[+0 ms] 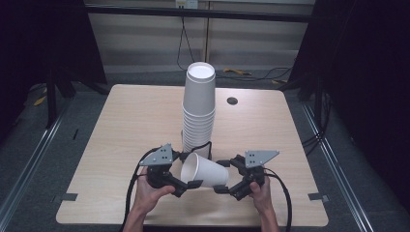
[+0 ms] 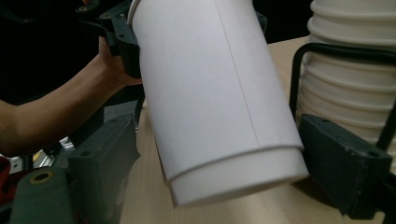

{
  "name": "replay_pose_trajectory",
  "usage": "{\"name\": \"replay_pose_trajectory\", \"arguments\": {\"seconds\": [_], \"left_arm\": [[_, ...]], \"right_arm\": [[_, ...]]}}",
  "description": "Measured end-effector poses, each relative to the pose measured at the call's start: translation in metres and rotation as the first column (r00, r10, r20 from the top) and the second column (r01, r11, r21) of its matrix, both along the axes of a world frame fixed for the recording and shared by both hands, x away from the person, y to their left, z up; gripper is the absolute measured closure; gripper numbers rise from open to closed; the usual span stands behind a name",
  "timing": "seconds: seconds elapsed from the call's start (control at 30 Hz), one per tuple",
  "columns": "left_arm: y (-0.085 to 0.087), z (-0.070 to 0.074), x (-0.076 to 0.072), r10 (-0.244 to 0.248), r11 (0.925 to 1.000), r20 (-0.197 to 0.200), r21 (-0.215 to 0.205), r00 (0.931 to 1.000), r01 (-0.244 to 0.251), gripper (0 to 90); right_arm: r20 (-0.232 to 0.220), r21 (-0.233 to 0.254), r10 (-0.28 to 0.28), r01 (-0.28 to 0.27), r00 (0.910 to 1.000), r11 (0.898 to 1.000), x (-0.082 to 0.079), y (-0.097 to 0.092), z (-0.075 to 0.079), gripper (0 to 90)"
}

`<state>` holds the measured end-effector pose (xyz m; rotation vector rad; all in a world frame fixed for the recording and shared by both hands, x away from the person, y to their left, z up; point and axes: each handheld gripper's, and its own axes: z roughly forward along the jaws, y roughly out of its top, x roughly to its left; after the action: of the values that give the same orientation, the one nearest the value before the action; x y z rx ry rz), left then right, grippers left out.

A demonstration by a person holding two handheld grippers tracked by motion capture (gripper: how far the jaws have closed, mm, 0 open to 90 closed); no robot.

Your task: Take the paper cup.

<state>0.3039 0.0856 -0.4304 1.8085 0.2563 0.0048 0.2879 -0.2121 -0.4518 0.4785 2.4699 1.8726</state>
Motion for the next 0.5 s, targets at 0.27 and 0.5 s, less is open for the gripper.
{"name": "replay_pose_trajectory", "arguments": {"seconds": [0.27,0.5], "left_arm": [[0.009,0.001,0.001,0.036,0.9992,-0.005,0.02,0.9993,-0.036,9.2],[0.018,0.001,0.002,0.076,0.9959,-0.003,0.051,0.9971,-0.075,9.2]], "right_arm": [[0.008,0.01,-0.09,0.09,0.9959,0.996,-0.005,-0.01,0.0,13.3],[0.055,-0.009,-0.239,0.24,0.9694,0.971,-0.009,-0.012,0.0,13.3]]}}
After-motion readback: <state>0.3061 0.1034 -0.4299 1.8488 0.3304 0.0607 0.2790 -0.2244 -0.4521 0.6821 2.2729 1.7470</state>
